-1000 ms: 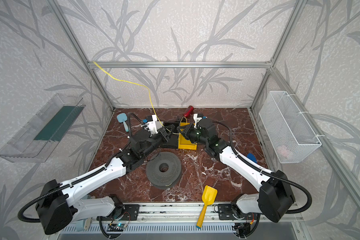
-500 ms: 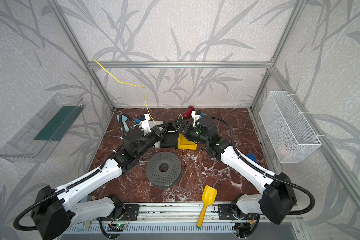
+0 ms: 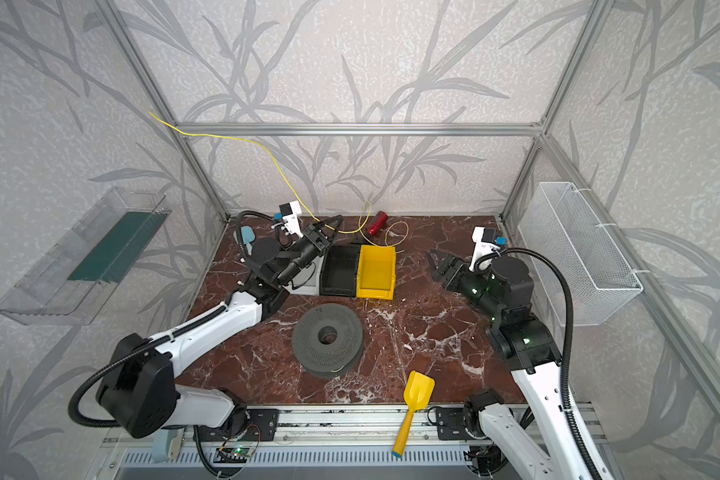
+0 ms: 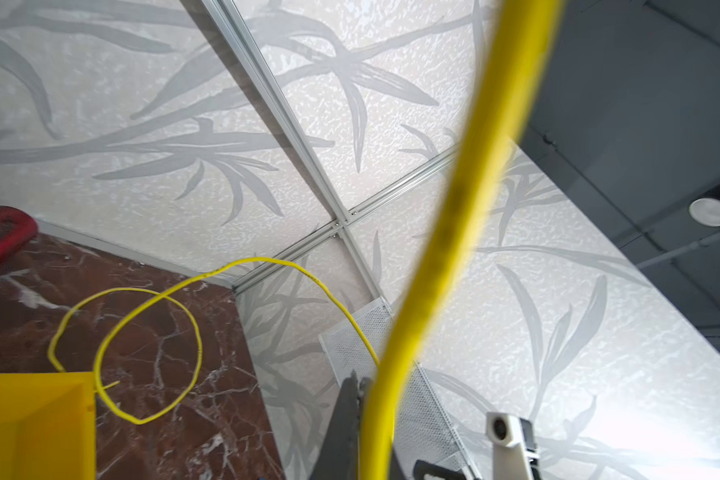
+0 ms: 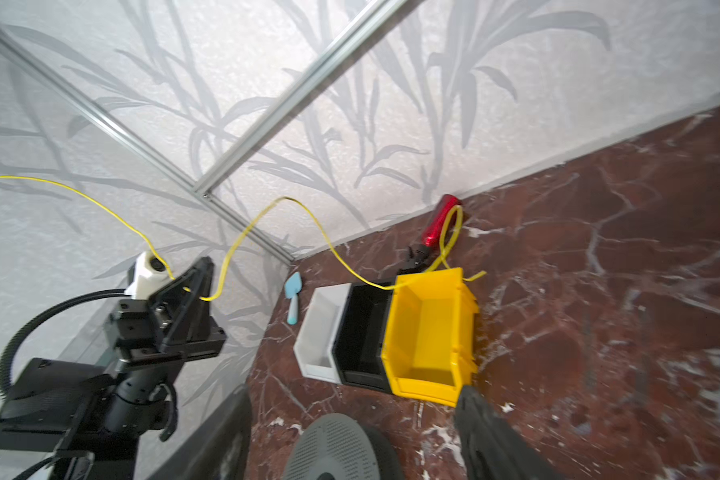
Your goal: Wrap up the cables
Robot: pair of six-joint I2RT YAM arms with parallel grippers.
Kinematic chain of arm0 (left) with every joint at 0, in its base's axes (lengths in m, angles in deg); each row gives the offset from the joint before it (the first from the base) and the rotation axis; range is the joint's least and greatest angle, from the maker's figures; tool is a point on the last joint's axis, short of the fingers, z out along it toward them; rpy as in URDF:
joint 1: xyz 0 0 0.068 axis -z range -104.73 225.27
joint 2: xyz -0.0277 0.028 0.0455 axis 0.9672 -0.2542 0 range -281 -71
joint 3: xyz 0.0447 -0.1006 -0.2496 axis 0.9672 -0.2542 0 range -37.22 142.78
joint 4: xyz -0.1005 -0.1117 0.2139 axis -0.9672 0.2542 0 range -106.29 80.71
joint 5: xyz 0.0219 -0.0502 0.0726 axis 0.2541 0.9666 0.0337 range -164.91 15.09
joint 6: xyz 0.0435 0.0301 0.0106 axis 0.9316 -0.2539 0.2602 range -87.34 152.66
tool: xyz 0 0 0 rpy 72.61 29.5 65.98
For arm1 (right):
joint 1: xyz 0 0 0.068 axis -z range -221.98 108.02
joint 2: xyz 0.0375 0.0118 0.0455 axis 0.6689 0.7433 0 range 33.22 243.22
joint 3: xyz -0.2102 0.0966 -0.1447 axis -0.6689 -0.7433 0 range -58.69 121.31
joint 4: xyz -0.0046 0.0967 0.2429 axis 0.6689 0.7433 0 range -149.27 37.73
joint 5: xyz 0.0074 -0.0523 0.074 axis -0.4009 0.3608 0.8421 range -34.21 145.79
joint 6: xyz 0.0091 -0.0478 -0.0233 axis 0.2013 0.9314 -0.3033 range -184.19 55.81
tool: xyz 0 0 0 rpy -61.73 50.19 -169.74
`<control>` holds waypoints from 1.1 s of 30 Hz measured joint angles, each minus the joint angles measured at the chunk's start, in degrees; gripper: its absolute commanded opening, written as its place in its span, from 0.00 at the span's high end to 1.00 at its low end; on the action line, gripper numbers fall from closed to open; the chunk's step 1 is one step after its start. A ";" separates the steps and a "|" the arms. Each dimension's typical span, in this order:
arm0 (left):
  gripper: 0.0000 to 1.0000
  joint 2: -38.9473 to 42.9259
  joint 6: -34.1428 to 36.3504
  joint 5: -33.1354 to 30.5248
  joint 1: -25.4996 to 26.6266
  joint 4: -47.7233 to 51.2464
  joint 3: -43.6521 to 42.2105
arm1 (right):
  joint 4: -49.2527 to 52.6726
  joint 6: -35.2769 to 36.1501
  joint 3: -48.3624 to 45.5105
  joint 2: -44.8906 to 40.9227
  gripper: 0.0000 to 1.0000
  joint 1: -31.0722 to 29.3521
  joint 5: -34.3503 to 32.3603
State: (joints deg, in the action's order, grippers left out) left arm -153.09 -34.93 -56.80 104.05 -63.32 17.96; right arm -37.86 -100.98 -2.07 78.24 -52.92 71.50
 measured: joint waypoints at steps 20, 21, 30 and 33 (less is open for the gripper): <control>1.00 14.10 4.46 6.54 -1.33 17.03 9.73 | -6.38 7.45 -8.55 13.07 0.26 9.18 9.66; 1.00 13.57 4.31 7.28 -1.42 17.05 10.91 | -6.99 7.74 -8.57 13.31 0.26 9.18 10.16; 1.00 12.20 3.56 9.79 -1.46 30.53 20.63 | -15.02 9.75 -8.57 17.70 0.27 9.18 19.08; 1.00 13.97 4.28 8.92 -1.46 35.43 21.94 | -20.83 8.61 -9.70 19.21 0.26 8.68 23.82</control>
State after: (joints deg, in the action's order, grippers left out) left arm -139.12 -30.64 -47.88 102.58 -27.89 39.90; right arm -58.69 -92.37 -11.78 97.45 -44.25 95.32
